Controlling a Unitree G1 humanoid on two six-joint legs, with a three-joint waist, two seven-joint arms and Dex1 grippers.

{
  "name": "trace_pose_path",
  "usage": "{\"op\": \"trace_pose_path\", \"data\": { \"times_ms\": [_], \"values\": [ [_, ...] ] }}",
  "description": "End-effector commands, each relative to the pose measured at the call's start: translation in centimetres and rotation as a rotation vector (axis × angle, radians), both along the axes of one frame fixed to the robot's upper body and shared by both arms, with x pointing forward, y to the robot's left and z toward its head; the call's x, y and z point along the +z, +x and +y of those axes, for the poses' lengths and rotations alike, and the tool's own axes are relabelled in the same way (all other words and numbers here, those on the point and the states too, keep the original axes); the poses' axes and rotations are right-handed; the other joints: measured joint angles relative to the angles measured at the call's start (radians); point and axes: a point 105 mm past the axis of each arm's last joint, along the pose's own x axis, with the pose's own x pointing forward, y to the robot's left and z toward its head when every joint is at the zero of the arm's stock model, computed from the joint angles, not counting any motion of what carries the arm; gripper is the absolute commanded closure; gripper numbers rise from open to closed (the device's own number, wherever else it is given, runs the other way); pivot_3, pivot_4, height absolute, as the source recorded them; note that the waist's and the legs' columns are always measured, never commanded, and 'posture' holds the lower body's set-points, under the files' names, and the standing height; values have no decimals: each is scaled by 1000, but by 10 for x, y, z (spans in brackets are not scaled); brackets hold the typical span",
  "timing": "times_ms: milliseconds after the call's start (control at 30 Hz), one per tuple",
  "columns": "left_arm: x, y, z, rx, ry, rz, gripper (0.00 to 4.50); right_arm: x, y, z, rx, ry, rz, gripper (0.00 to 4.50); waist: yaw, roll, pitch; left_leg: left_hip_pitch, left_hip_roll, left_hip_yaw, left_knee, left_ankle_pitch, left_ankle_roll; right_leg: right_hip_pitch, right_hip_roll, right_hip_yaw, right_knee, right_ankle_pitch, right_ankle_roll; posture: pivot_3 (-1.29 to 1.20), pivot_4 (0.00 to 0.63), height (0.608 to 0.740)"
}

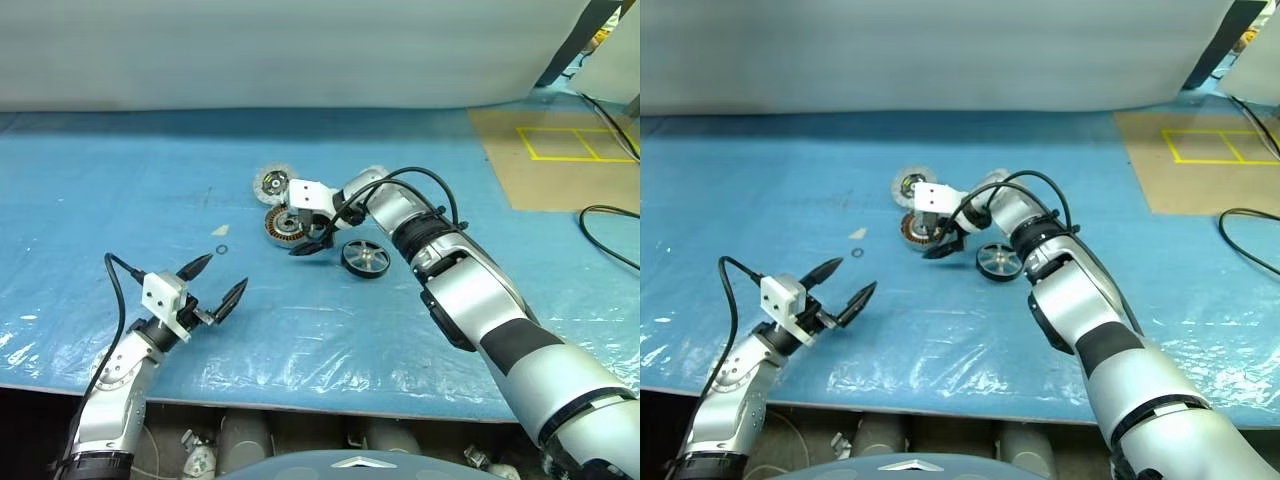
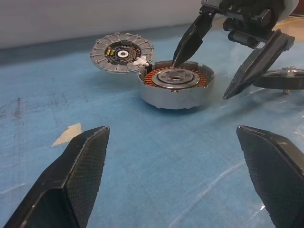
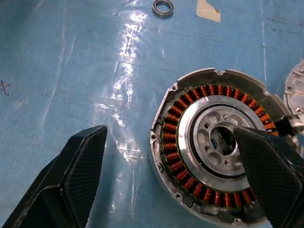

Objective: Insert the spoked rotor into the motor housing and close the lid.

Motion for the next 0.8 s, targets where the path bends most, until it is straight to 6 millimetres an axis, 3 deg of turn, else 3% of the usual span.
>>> {"op": "trace_pose_path", "data": {
  "times_ms": [33, 200, 233, 300, 500, 633, 800],
  "values": [
    [8, -2, 0, 3, 7, -45, 0, 9, 3, 7, 36, -27, -74, 17, 0, 0, 0, 0, 0, 0, 0, 0, 0, 0, 0, 0, 0, 0, 0, 0, 150, 740],
    [10, -2, 3, 10, 9, -47, 0, -9, 8, -2, -18, -130, -88, 17, 0, 1, 1, 0, 0, 0, 1, 0, 0, 0, 0, 0, 1, 0, -1, 0, 150, 740],
    [10, -1, 3, 10, 10, -48, 0, -12, 9, -2, -24, -151, -107, 191, 0, 1, 1, 0, 0, 0, 1, 0, 0, 0, 0, 0, 1, 0, -1, 0, 150, 740],
    [10, 0, 3, 9, 10, -48, 0, -16, 9, 1, -15, -172, -125, 631, 0, 1, 1, 1, 0, 0, 1, 0, 0, 0, 0, 0, 1, 0, -1, 0, 150, 740],
    [13, 2, 0, 0, 10, -54, 0, -7, 2, 16, 55, -183, -136, 2536, -4, 2, 1, 2, 1, 0, 3, -1, 1, 2, 0, 0, 2, 0, -1, 0, 150, 740],
    [15, 3, -1, -4, 11, -56, 0, -8, -7, 19, 131, -220, -135, 2565, -4, 2, 1, 4, 2, 1, 3, -2, 1, 2, 1, 1, 4, 0, -2, 0, 150, 740],
    [16, 0, 1, -4, 14, -54, 0, -27, -54, 9, 279, -245, 33, 2577, 1, 1, 1, 3, 1, 0, 3, -1, 2, 3, 0, 1, 4, 0, -2, 0, 150, 740]
  ]
}}
